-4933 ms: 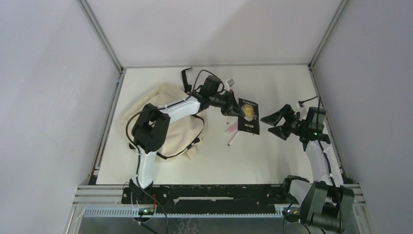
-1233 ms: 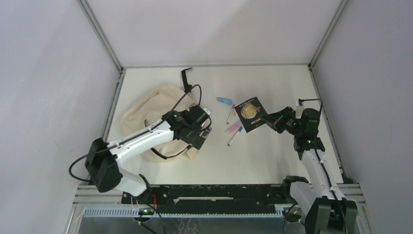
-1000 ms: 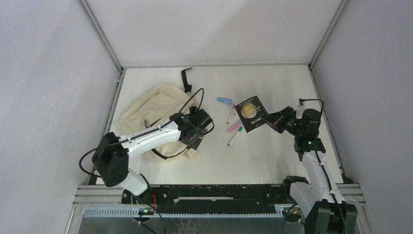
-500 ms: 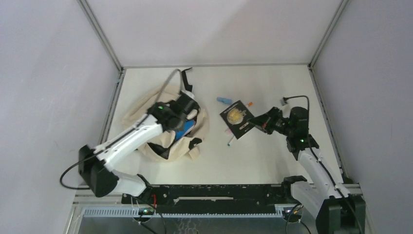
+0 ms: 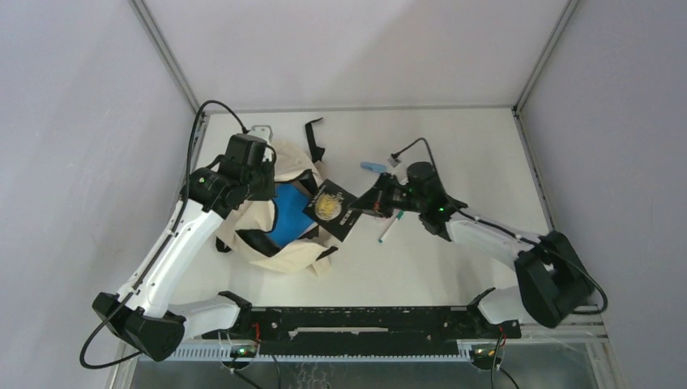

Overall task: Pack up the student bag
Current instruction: Place the book in the student bag.

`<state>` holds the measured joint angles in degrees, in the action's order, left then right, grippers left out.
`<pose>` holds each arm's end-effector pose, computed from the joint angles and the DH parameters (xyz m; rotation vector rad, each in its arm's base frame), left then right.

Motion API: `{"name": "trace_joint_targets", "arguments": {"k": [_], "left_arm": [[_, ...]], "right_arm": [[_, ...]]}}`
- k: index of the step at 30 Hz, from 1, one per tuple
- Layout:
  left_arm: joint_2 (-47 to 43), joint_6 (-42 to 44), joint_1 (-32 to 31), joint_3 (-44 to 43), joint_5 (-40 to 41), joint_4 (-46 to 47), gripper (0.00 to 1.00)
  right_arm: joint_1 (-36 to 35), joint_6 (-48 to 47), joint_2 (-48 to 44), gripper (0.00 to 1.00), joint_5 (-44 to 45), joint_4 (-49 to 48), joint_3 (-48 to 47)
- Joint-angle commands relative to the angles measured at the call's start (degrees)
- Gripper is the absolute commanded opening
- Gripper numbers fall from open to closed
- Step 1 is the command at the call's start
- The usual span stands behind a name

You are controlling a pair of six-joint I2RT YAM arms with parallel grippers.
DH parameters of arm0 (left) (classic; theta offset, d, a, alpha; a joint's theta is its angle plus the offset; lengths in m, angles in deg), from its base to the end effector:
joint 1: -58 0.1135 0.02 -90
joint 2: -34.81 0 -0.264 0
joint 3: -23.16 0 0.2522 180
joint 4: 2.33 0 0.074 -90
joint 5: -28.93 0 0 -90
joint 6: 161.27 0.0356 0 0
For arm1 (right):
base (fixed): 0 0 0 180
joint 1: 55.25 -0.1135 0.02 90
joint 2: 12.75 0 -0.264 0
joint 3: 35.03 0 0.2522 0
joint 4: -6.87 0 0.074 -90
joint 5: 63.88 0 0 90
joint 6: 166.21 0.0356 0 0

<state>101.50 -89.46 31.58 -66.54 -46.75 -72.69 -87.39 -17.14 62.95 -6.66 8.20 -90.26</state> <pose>0.2020 -0.0905 0.3747 0.0540 2.3647 -0.0755 0.2332 0.1693 0.2425 0.0866 2.2513 1.5236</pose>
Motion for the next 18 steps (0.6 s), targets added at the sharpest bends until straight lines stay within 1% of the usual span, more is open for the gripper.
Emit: {"name": "trace_joint_targets", "arguments": {"k": [1,4,7,12,16,17,18], "left_arm": [[-1.87,-1.52,1.13,-0.57,-5.06,5.18,0.00],[-1.91,-1.89,1.40,-0.38,-6.65,5.84,0.00],[-2.00,-2.63,1.73,0.03,-8.15,6.58,0.00],[-1.96,-4.88,4.32,1.07,-13.83,8.84,0.00],[-2.63,-5.93,4.76,2.43,-15.25,10.17,0.00],[-2.83,-6.18,4.90,2.86,-15.40,10.45,0.00],[-3.02,-6.42,5.03,3.16,-15.60,10.75,0.00]], "right_arm": [[-5.96,3.30,7.05,0.00,2.55,-8.26,-7.39],[-8.85,5.53,12.35,0.00,4.46,-11.09,-10.23],[-10.57,7.92,18.83,0.00,7.00,-16.16,-13.01],[-12.38,10.60,30.76,0.00,7.24,-16.24,-23.47],[-13.47,13.48,38.70,0.00,11.61,-18.95,-29.65],[-13.91,12.96,40.58,0.06,12.10,-17.52,-31.87],[-14.25,11.93,42.25,0.26,12.15,-15.44,-35.17]]}}
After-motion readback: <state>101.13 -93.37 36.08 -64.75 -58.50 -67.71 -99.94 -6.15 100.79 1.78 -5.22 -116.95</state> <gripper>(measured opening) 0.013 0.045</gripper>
